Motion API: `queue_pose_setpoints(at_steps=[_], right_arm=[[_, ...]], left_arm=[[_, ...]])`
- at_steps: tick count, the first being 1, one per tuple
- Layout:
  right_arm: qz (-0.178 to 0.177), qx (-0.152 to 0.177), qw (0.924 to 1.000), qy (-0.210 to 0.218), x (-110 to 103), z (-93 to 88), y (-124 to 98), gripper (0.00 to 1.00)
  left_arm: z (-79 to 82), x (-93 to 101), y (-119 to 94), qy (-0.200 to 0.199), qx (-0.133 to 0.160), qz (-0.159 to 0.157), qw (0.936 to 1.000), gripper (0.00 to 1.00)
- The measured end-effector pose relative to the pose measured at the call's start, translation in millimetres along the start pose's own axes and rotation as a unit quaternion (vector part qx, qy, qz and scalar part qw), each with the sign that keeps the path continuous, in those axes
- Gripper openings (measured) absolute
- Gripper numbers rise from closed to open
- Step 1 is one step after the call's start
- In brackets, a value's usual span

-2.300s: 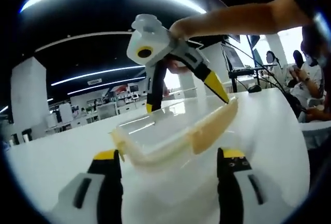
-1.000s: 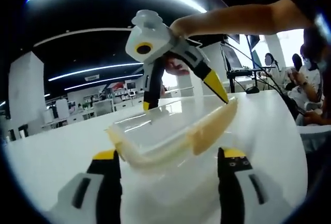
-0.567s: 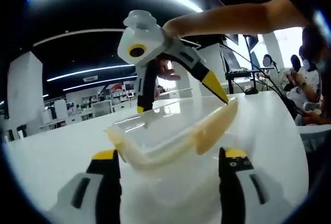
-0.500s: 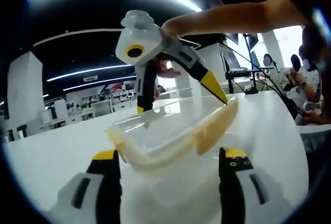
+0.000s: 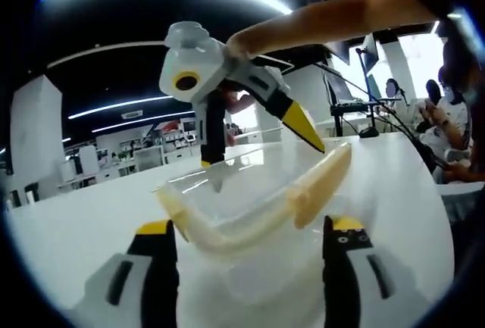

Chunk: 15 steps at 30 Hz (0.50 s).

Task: Snap each plastic latch of the storage box into its locked position after aligning the lid with the box until every specified latch is closed and the lid sits flush.

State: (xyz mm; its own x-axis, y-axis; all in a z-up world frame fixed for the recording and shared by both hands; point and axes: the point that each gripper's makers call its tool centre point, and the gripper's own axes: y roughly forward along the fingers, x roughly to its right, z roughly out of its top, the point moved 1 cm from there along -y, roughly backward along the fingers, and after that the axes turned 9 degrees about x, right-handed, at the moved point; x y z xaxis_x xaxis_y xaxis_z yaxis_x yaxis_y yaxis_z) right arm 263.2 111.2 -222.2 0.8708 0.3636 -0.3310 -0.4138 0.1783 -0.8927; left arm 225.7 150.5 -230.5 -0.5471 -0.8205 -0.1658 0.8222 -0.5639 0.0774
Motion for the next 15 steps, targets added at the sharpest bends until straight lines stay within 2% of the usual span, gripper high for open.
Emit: queue_pose_setpoints(at_steps=[7, 15], right_arm=[[0.015, -0.04, 0.999, -0.011, -6, -5.5, 10, 0.88], [0.037, -0.058, 0.9975, -0.016, -3, -8.5, 14, 0.82]], left_arm=[[-2.5, 0.0, -1, 0.0, 0.0, 0.0, 1.0, 0.77], [-8.1, -1.9, -3, -0.002, 0.004, -0.004, 1.0, 0.77]])
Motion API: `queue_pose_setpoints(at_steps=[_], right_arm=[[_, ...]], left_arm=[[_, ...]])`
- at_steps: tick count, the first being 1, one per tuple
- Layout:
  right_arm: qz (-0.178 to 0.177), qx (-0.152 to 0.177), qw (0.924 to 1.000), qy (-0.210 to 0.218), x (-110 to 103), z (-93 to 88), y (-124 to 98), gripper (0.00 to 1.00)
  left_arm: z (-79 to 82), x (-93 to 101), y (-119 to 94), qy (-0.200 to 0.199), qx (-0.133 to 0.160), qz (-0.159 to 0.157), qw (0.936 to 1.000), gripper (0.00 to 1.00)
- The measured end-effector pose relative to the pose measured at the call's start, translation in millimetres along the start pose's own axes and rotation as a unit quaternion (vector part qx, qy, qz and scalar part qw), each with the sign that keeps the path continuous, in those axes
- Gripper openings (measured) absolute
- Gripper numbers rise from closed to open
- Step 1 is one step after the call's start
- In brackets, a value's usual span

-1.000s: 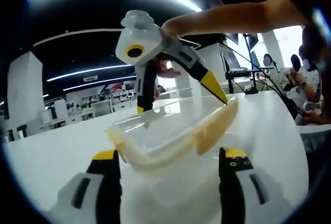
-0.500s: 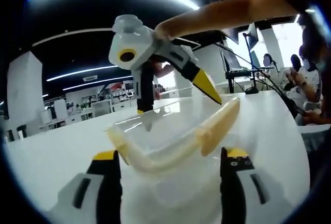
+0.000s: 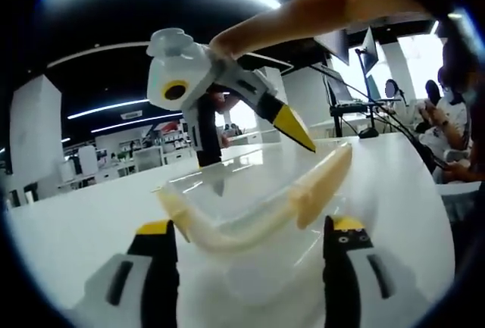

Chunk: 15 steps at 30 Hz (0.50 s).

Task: Snap each plastic latch of the storage box into its locked position after aligning the lid with the box until every specified latch is closed and the lid sits flush.

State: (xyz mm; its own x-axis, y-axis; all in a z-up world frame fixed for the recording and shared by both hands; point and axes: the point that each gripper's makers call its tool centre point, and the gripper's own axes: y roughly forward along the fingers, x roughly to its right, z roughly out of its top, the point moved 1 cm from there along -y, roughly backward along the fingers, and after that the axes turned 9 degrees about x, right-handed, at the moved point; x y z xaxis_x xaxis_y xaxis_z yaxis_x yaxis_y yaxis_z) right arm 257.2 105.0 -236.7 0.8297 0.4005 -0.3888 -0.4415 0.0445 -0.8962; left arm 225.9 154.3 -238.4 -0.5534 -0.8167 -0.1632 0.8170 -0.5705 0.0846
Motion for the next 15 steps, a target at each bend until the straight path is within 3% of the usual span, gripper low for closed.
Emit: queue_pose_setpoints(at_steps=[15], right_arm=[[0.015, -0.031, 0.9992, -0.02, 7.1, -10.1, -4.2, 0.75]], left_arm=[[-3.3, 3.0, 2.2, -0.005, -0.001, -0.003, 1.0, 0.77]])
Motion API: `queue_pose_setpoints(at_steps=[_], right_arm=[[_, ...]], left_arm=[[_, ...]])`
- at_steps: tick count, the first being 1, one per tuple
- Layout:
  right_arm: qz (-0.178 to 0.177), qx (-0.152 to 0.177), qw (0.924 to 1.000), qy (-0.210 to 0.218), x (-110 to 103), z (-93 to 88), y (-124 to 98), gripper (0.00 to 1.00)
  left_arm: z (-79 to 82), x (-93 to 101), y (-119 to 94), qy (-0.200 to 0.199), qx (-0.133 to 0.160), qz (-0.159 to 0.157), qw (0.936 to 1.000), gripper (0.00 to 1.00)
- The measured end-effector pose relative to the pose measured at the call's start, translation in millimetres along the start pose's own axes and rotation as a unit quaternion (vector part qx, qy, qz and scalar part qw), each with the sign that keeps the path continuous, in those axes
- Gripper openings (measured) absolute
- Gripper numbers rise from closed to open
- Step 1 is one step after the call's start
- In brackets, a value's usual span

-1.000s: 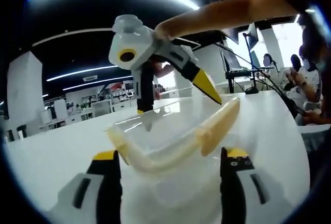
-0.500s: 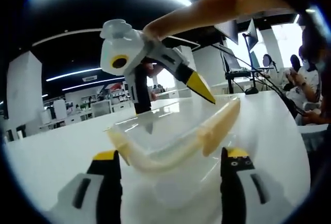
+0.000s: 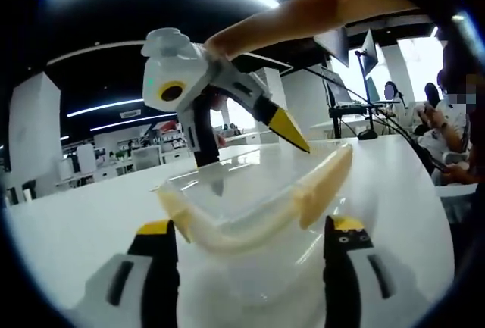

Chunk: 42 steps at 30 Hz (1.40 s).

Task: Snap each plastic latch of the storage box into its locked position after aligning the lid with the box until every specified latch is closed and the lid sits flush.

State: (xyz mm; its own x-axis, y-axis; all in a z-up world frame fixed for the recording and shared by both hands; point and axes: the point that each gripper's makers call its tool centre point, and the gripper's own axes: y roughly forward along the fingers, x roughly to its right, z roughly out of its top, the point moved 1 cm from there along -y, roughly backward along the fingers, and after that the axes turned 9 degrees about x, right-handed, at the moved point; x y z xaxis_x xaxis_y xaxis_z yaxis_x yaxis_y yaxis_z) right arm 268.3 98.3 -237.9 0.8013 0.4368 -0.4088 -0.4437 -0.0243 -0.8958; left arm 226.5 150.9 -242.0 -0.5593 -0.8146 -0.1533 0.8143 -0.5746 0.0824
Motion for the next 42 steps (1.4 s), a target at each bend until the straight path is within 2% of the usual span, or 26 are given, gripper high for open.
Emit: queue_pose_setpoints(at_steps=[3, 6, 10, 14, 21, 24, 25, 26, 29, 32, 34, 36, 39, 41, 42], right_arm=[[0.009, 0.027, 0.9995, -0.01, -1, -0.9, 0, 0.75], [0.013, 0.032, 0.9994, -0.009, 1, -0.5, -1, 0.75], [0.005, 0.002, 1.0, 0.006, 2, -1.0, -2, 0.78], [-0.003, -0.009, 0.9999, 0.013, 2, -0.5, -3, 0.8], [-0.007, 0.006, 0.9998, 0.02, 3, -1.5, -7, 0.78], [-0.008, 0.011, 0.9994, 0.031, 3, -1.4, -7, 0.81], [-0.027, 0.016, 0.9953, 0.091, 3, -9.0, -8, 0.83], [-0.033, 0.016, 0.9952, 0.091, 6, -11.4, -10, 0.83], [-0.037, 0.01, 0.9953, 0.089, -1, -25.1, -17, 0.79], [-0.034, 0.023, 0.9954, 0.087, -13, -24.0, -22, 0.75], [-0.041, 0.019, 0.9957, 0.081, -16, -26.1, -24, 0.72], [-0.041, 0.017, 0.9962, 0.076, -18, -27.7, -23, 0.74], [-0.04, 0.013, 0.9965, 0.072, -18, -27.8, -20, 0.72], [-0.049, -0.005, 0.9978, 0.045, -9, -31.7, -21, 0.63], [-0.045, -0.006, 0.9976, 0.051, -8, -30.8, -21, 0.62]], left_arm=[[0.2, -0.3, 0, 0.0, 0.0, 0.0, 1.0, 0.77], [0.2, -0.3, 0, -0.001, 0.0, 0.0, 1.0, 0.77], [0.5, 0.0, 0, -0.005, 0.001, 0.001, 1.0, 0.78], [3.4, -0.4, 0, -0.006, 0.002, 0.003, 1.0, 0.79], [4.3, 2.1, -1, -0.007, 0.004, 0.007, 0.9999, 0.78], [4.6, 1.9, -1, -0.006, 0.004, 0.007, 0.9999, 0.78], [5.1, 1.5, -1, -0.007, 0.005, 0.007, 0.9999, 0.78], [5.2, 1.5, -1, -0.007, 0.005, 0.007, 0.9999, 0.78], [5.8, 1.3, 0, -0.007, 0.006, 0.007, 0.9999, 0.78], [6.2, 1.9, -1, -0.007, 0.006, 0.007, 0.9999, 0.78], [6.6, 2.3, -1, -0.007, 0.006, 0.007, 0.9999, 0.78], [6.3, 1.9, 0, -0.007, 0.006, 0.007, 0.9999, 0.78], [6.1, 1.7, 0, -0.007, 0.006, 0.007, 0.9999, 0.78], [6.1, 1.9, 0, -0.006, 0.006, 0.007, 0.9999, 0.78], [6.3, 1.7, 0, -0.005, 0.006, 0.007, 0.9999, 0.78]])
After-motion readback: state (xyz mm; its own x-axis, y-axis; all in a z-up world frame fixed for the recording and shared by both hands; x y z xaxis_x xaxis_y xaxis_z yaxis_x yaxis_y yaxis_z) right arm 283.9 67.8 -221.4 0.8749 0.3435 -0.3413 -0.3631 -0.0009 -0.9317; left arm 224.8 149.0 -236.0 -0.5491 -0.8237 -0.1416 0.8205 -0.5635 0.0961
